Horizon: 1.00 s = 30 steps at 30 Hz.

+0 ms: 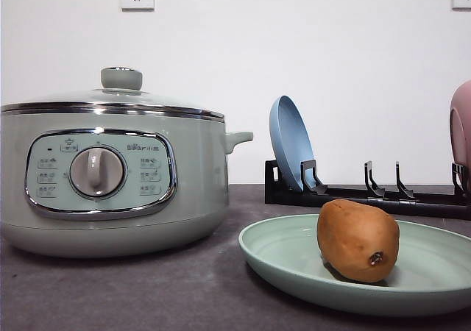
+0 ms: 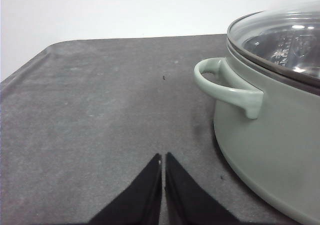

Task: Transfer potato from steamer to green plate

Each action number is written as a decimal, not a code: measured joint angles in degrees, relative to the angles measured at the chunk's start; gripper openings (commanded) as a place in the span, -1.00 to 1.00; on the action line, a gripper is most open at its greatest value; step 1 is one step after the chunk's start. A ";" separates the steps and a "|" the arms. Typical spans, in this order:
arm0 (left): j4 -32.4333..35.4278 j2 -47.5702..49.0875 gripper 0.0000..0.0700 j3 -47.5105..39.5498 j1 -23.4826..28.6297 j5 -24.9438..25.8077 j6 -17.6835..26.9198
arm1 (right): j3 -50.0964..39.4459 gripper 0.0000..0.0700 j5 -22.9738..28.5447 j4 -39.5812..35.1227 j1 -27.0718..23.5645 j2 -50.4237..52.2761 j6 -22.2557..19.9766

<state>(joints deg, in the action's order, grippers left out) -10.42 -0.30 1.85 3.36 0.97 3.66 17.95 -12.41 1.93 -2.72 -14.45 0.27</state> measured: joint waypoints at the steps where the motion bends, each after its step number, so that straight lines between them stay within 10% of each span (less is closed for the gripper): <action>1: -0.01 0.00 -0.99 0.00 0.00 0.00 0.00 | -1.51 -1.00 0.71 -0.01 0.00 1.28 0.00; 30: -0.01 0.00 -0.99 0.00 0.00 0.00 0.00 | -17.02 -1.00 3.59 7.39 0.00 14.11 1.68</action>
<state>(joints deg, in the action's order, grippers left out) -10.43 -0.30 1.85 3.36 0.97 3.67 0.93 -8.82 9.32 -2.72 -0.34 1.96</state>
